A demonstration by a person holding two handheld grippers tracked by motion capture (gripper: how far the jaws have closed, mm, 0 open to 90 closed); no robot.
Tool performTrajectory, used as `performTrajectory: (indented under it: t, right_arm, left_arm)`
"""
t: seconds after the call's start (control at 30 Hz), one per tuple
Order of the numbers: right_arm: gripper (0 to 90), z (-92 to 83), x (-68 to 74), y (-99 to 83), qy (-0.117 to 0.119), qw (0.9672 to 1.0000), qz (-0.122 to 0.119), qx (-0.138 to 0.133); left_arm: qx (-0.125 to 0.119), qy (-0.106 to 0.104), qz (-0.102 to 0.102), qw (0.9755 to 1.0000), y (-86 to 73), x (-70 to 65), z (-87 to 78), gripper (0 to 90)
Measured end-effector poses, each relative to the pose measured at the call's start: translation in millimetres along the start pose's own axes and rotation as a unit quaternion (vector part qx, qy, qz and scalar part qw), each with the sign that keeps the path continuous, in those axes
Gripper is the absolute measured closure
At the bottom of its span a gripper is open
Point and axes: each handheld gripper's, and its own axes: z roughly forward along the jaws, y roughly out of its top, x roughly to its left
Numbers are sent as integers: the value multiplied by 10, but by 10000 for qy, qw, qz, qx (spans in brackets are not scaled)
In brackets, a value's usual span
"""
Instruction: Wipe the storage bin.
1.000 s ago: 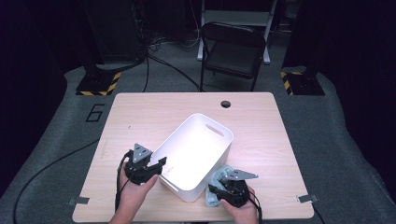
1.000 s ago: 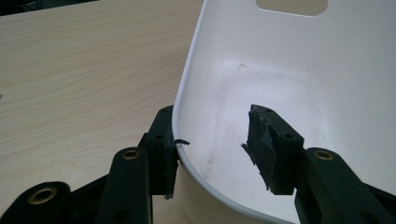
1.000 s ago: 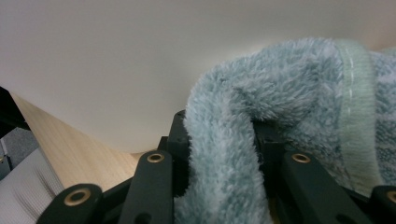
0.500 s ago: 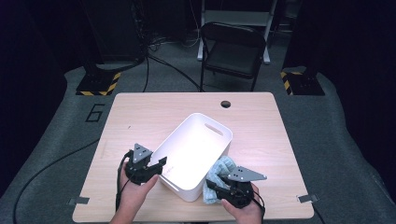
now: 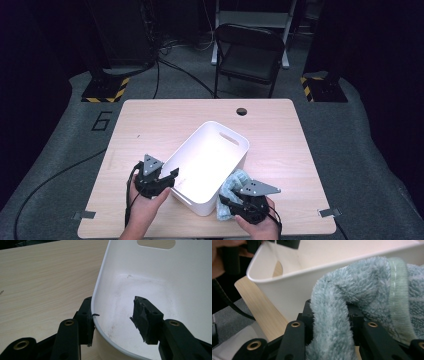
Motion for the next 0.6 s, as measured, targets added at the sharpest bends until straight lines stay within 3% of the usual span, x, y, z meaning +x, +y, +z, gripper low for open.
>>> performTrajectory:
  t: [0.3, 0.6]
  right_arm:
    - [673, 194, -115, -242, 78, 9992, 320, 229]
    - [673, 335, -212, -289, -8, 9987, 365, 356]
  left_arm:
    - [19, -15, 21, 10000, 3, 7, -3, 522]
    - [32, -113, -30, 9999, -10, 70, -42, 492]
